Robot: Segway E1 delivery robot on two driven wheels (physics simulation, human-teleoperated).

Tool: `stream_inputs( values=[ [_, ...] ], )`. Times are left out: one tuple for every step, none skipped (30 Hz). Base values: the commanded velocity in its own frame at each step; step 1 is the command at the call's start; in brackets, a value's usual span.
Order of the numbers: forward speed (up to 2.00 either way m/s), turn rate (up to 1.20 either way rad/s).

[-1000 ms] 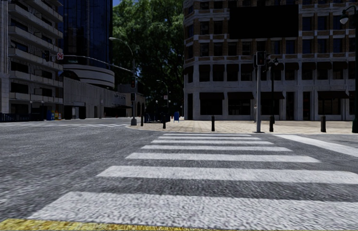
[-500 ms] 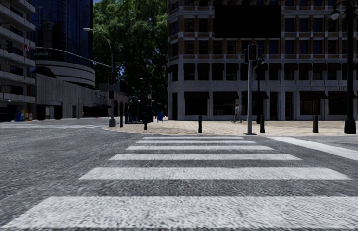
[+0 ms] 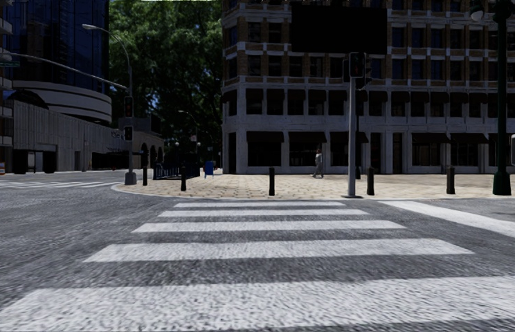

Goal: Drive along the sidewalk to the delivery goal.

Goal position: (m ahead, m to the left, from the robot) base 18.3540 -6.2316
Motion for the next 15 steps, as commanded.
stream_inputs(
  values=[
    [2.00,-0.31],
    [2.00,-0.31],
    [2.00,-0.31],
    [2.00,-0.31],
    [2.00,-0.31],
    [2.00,-0.31],
    [2.00,-0.31],
    [2.00,-0.31],
    [2.00,-0.31],
    [2.00,-0.31],
    [2.00,-0.31],
    [2.00,-0.29],
    [2.00,-0.18],
    [2.00,-0.11],
    [2.00,-0.11]
  ],
)
